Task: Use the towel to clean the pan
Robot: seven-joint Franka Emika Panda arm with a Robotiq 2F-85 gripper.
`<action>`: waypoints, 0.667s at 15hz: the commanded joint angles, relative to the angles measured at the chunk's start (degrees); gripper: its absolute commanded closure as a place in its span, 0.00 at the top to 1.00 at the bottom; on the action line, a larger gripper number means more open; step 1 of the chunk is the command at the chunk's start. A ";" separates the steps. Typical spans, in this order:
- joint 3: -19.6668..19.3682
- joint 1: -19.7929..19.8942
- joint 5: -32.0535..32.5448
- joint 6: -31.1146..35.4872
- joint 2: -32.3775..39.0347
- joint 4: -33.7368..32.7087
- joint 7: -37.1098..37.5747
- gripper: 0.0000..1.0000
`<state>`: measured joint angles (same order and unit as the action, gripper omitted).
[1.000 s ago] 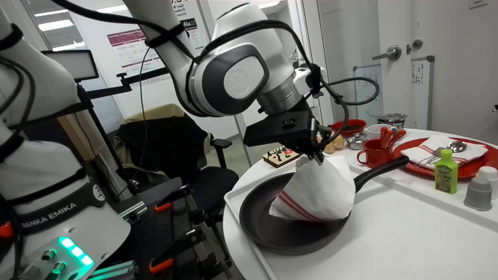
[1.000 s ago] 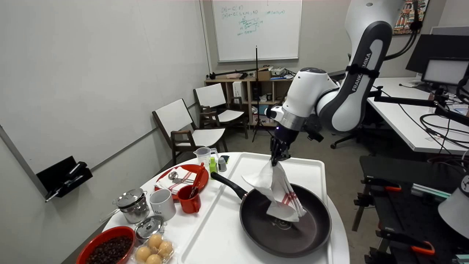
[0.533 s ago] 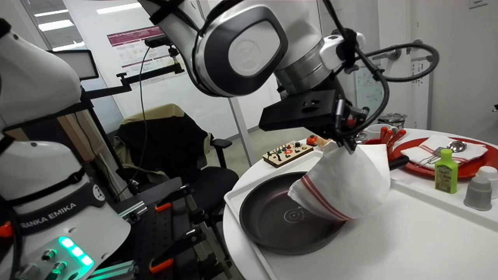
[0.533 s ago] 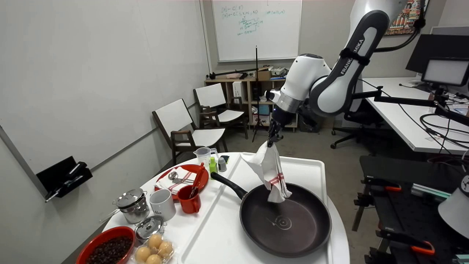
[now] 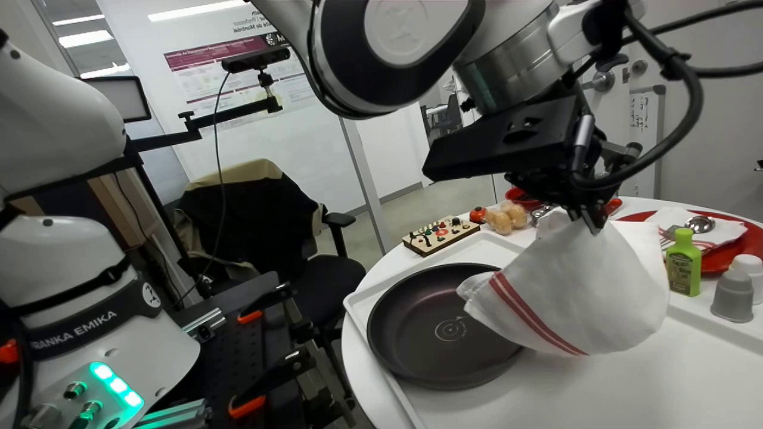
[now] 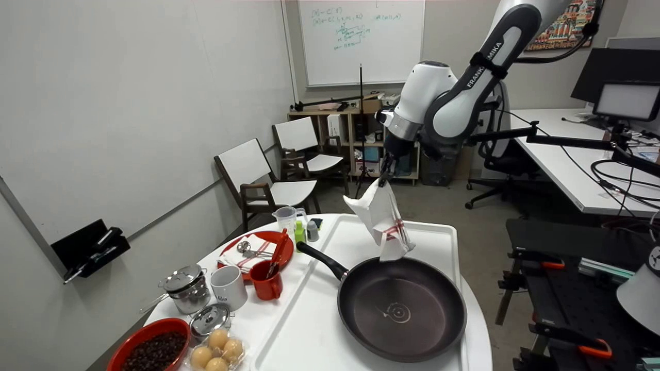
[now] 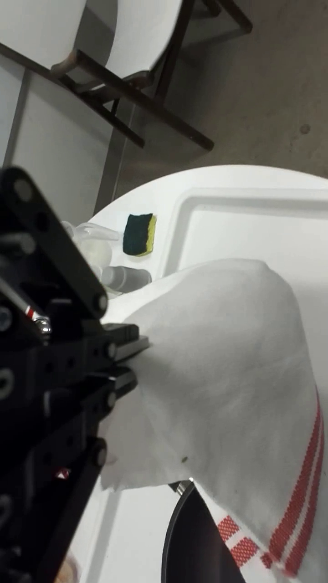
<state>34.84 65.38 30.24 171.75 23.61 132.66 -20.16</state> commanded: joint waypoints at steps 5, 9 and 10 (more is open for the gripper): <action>-14.58 -13.86 -10.59 -12.22 0.65 -9.12 -3.48 0.01; -25.82 -26.20 -12.61 -15.60 2.60 -11.68 -3.31 0.01; -28.01 -28.94 -12.87 -16.36 3.39 -12.36 -3.25 0.01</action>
<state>13.38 44.47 19.72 158.48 24.84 123.34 -22.51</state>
